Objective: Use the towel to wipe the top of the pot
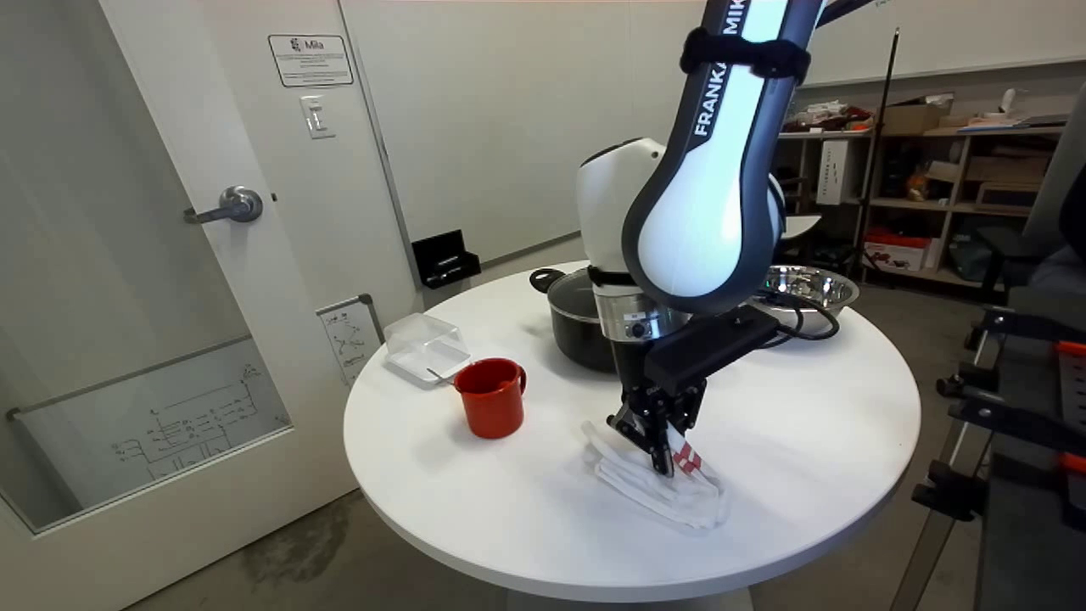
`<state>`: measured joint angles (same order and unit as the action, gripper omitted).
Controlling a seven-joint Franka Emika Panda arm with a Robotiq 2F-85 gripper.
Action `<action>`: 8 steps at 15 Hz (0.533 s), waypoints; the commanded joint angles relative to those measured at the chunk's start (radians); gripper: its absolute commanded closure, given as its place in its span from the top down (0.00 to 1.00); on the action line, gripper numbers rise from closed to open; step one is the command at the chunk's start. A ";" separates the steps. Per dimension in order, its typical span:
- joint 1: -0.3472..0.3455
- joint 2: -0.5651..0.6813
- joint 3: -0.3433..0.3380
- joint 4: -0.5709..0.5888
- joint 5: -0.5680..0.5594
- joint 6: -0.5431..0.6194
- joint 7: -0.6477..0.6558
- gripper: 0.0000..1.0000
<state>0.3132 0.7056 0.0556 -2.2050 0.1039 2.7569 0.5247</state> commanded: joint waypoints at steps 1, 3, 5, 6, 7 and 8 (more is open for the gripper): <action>0.015 -0.010 -0.004 -0.008 0.022 -0.013 -0.020 0.03; 0.039 -0.047 -0.018 -0.005 0.012 -0.048 0.000 0.03; 0.056 -0.095 -0.021 0.004 0.004 -0.106 0.011 0.03; 0.063 -0.120 -0.019 0.007 0.000 -0.128 0.015 0.03; 0.076 -0.156 -0.022 0.007 -0.009 -0.147 0.024 0.03; 0.075 -0.189 -0.013 0.006 -0.008 -0.161 0.023 0.03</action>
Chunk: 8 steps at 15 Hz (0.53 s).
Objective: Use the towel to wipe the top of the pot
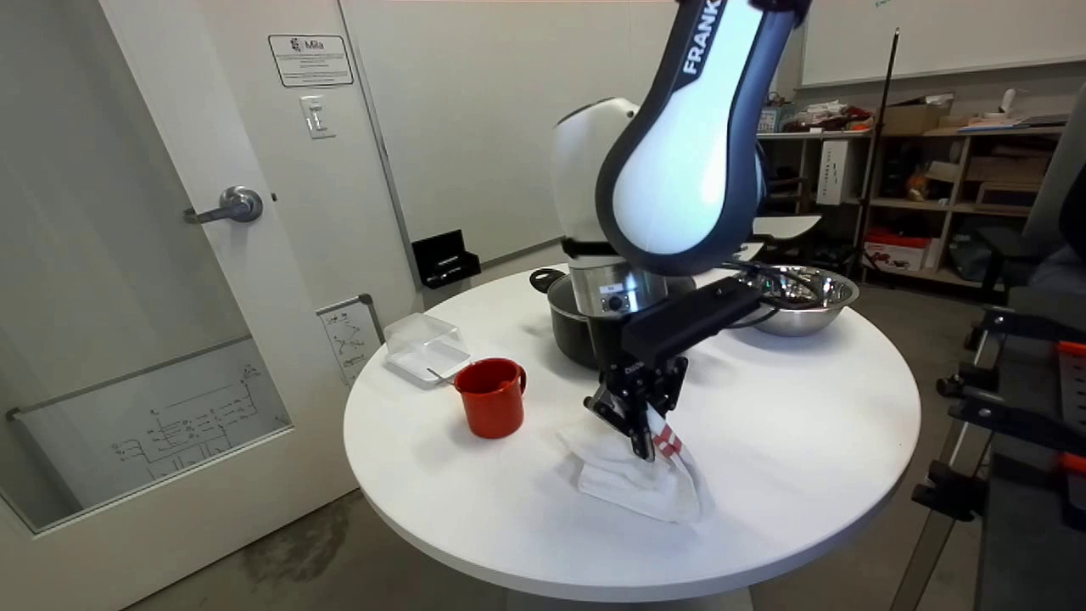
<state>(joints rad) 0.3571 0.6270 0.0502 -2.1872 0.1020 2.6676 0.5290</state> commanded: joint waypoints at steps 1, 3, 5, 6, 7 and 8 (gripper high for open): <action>0.037 -0.148 -0.006 -0.013 -0.010 -0.085 0.025 0.03; 0.039 -0.205 -0.001 -0.009 -0.015 -0.110 0.031 0.03; 0.035 -0.256 0.005 -0.010 -0.022 -0.129 0.040 0.03; 0.034 -0.279 0.005 -0.011 -0.029 -0.131 0.049 0.03; 0.029 -0.299 0.006 -0.014 -0.030 -0.122 0.061 0.03; 0.019 -0.316 0.011 -0.017 -0.013 -0.113 0.077 0.03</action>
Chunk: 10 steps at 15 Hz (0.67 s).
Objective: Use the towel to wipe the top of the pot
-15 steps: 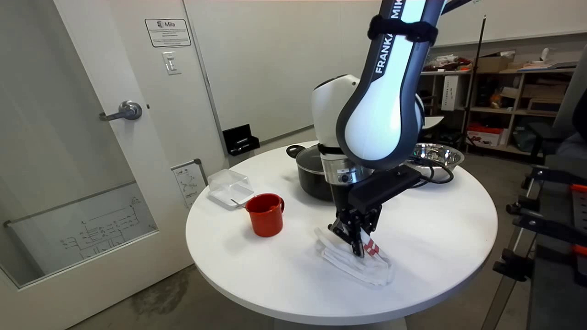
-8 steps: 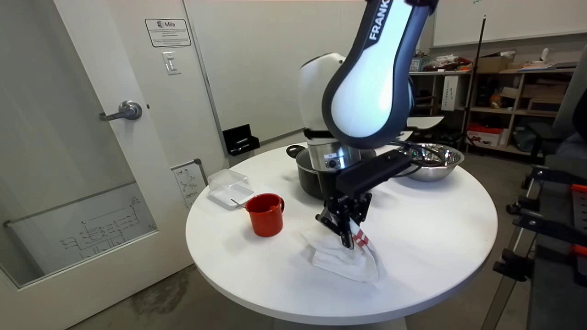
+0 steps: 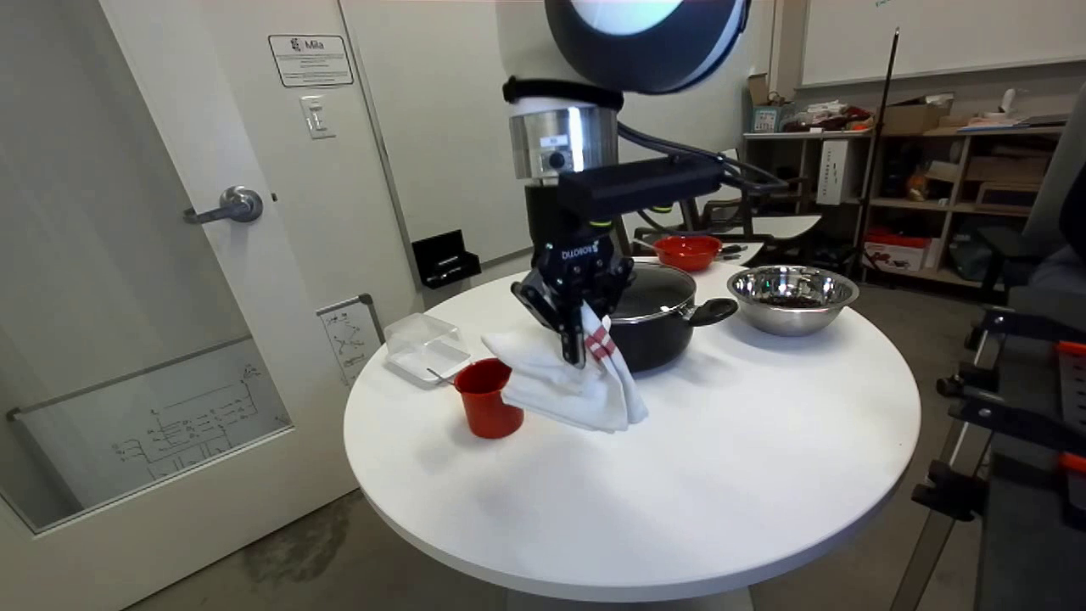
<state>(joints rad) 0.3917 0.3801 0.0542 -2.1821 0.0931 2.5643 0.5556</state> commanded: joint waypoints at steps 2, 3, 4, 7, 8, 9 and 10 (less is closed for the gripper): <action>-0.035 -0.103 0.006 -0.032 0.016 0.001 0.103 0.03; -0.050 -0.119 0.007 -0.037 0.027 0.002 0.125 0.03; -0.063 -0.133 0.008 -0.041 0.036 0.000 0.145 0.03; -0.114 -0.178 0.010 -0.066 0.073 0.012 0.188 0.03; -0.136 -0.197 0.012 -0.076 0.103 0.005 0.198 0.03; -0.154 -0.212 0.013 -0.085 0.128 -0.005 0.207 0.03; -0.169 -0.228 0.011 -0.097 0.145 -0.004 0.214 0.03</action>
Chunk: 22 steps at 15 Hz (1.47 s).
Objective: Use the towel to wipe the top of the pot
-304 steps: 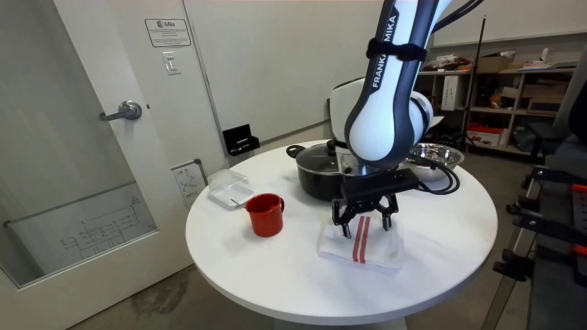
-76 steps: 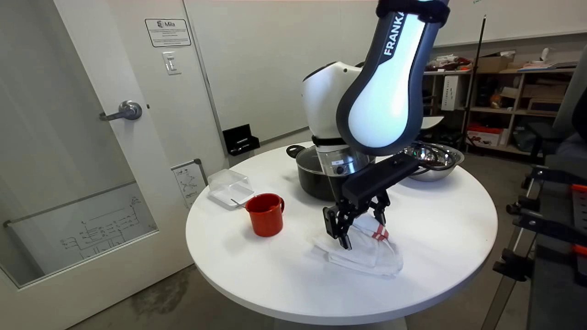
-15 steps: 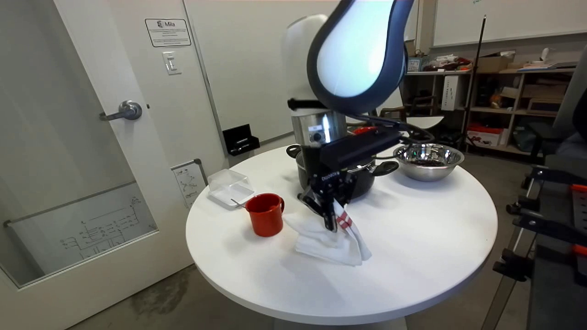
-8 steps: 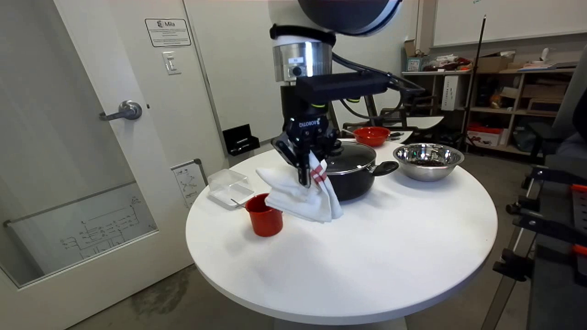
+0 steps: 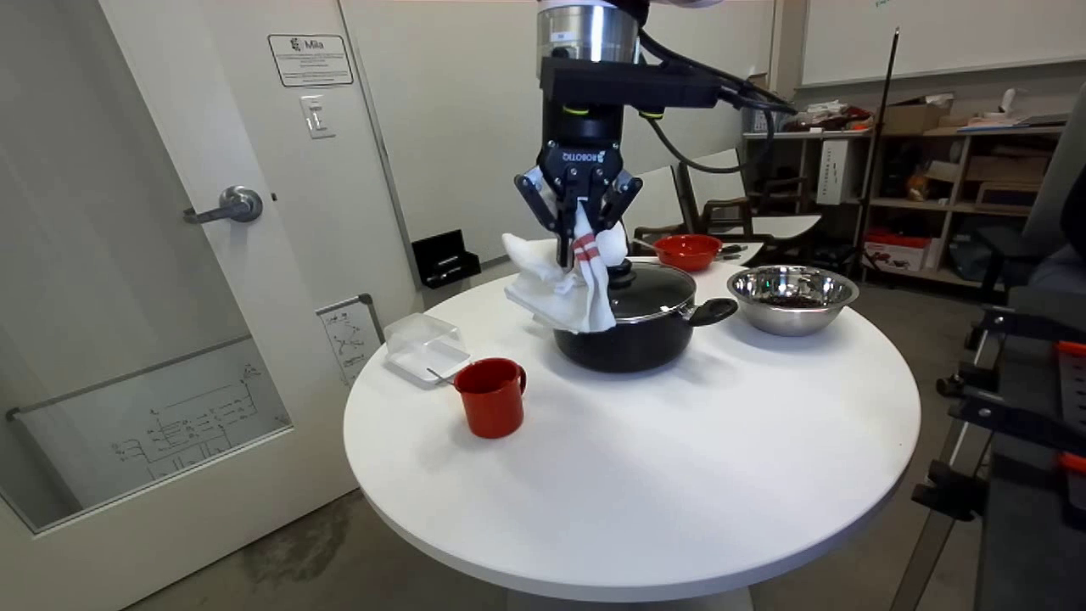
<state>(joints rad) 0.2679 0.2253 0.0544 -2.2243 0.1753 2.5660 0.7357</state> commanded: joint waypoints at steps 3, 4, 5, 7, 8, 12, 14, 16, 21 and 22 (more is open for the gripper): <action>-0.070 -0.105 -0.005 -0.074 0.032 -0.035 0.088 0.03; -0.077 -0.108 -0.011 -0.075 0.012 -0.068 0.119 0.03; -0.085 -0.110 -0.013 -0.074 0.003 -0.112 0.142 0.03; -0.102 -0.105 -0.008 -0.070 0.016 -0.154 0.156 0.03; -0.108 -0.110 -0.006 -0.080 0.019 -0.087 0.139 0.03; -0.133 -0.114 -0.016 -0.080 0.012 -0.016 0.130 0.03; -0.146 -0.120 -0.011 -0.078 0.048 -0.001 0.108 0.03; -0.147 -0.094 -0.010 -0.060 0.030 -0.016 0.117 0.13; -0.148 -0.101 -0.007 -0.060 0.034 -0.012 0.110 0.13; -0.148 -0.101 -0.007 -0.060 0.034 -0.012 0.110 0.13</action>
<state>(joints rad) 0.1256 0.1251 0.0422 -2.2856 0.2099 2.5561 0.8457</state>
